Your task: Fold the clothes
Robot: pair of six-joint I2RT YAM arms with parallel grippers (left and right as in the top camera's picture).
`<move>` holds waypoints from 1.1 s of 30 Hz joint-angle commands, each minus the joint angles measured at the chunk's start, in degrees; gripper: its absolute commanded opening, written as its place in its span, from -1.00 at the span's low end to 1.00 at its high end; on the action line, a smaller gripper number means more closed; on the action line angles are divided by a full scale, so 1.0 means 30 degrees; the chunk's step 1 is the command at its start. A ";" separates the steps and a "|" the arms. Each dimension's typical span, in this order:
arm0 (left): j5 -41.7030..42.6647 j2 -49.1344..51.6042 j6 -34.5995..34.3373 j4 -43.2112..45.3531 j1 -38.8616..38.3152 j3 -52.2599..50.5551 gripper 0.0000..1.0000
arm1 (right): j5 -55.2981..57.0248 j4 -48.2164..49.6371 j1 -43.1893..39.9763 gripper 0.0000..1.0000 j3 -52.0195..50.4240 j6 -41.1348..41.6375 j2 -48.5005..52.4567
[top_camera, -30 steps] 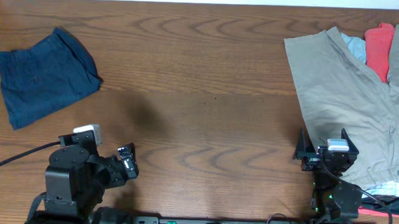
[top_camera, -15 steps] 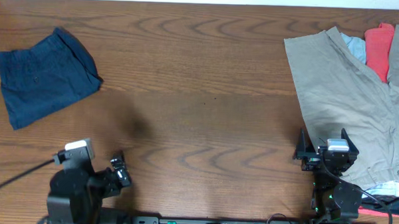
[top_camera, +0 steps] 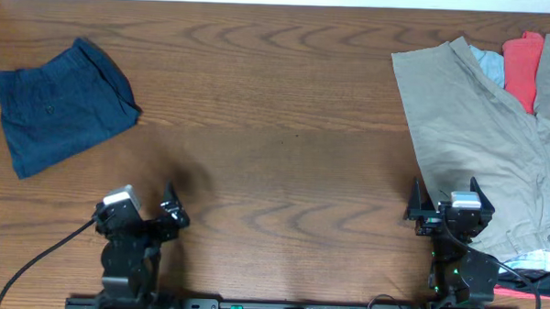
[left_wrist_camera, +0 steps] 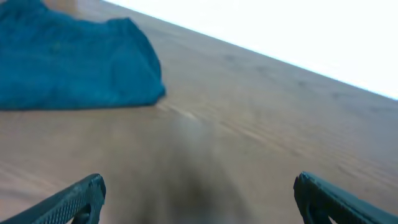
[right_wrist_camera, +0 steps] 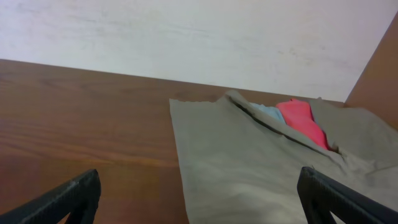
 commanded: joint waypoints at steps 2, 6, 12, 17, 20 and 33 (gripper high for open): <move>-0.0044 -0.0619 0.0182 0.3723 0.0291 -0.2382 0.96 | -0.0007 -0.0080 0.0175 0.99 -0.0029 -0.0211 -0.0117; 0.0357 -0.0612 0.0262 0.6827 0.0670 -0.3934 0.96 | -0.0007 -0.0080 0.0175 0.98 -0.0029 -0.0211 -0.0117; 0.1013 -0.0605 0.2295 0.6477 0.0721 -0.3927 0.95 | -0.0007 -0.0080 0.0175 0.99 -0.0029 -0.0211 -0.0117; 0.1093 -0.0605 0.2623 0.6477 0.0721 -0.3927 0.96 | -0.0007 -0.0080 0.0175 0.99 -0.0029 -0.0211 -0.0117; 0.1129 -0.0612 0.2630 0.6492 0.0721 -0.3927 0.96 | -0.0007 -0.0080 0.0175 0.98 -0.0029 -0.0211 -0.0117; 0.1137 -0.0561 0.2630 0.6492 0.0729 -0.3927 0.96 | -0.0007 -0.0080 0.0175 0.99 -0.0029 -0.0211 -0.0117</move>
